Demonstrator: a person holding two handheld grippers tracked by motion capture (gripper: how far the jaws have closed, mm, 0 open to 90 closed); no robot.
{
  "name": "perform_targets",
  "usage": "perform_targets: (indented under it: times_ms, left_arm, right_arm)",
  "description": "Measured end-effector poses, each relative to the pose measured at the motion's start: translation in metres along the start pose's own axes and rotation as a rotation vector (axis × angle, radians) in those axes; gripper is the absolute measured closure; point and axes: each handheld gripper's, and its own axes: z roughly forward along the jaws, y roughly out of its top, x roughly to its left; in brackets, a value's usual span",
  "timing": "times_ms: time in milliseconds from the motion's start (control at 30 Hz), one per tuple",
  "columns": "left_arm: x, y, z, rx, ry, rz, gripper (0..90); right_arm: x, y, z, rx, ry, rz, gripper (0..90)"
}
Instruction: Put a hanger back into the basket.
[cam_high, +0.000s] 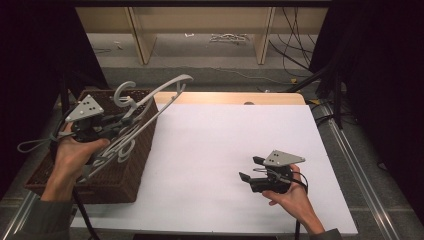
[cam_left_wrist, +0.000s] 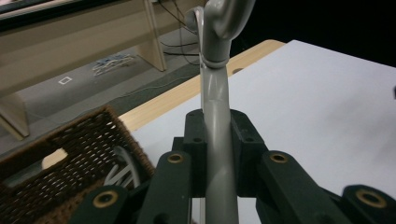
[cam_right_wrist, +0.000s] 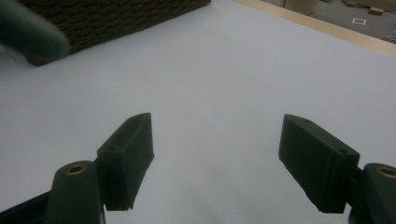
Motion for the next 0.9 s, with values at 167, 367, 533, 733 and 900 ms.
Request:
perform_targets:
  times_ms: [167, 367, 533, 733, 900]
  left_arm:
    - [0.011, -0.006, 0.001, 0.018, 0.028, 0.028, 79.1]
    - [0.02, -0.007, -0.007, 0.018, 0.063, 0.032, 79.1]
    - [0.03, -0.012, -0.011, 0.022, 0.083, 0.027, 79.1]
    - [0.045, -0.022, -0.016, 0.033, 0.104, 0.031, 79.1]
    - [0.053, -0.03, -0.019, 0.046, 0.112, 0.043, 79.1]
  right_arm:
    - [0.001, 0.0, 0.001, 0.005, 0.006, -0.013, 27.3]
    - [0.001, -0.001, 0.002, 0.011, 0.009, -0.013, 27.3]
    - [0.002, -0.001, 0.003, 0.018, 0.015, -0.014, 27.3]
    - [0.001, -0.002, 0.004, 0.021, 0.012, -0.016, 27.3]
    - [0.001, -0.002, 0.004, 0.023, 0.013, -0.014, 27.3]
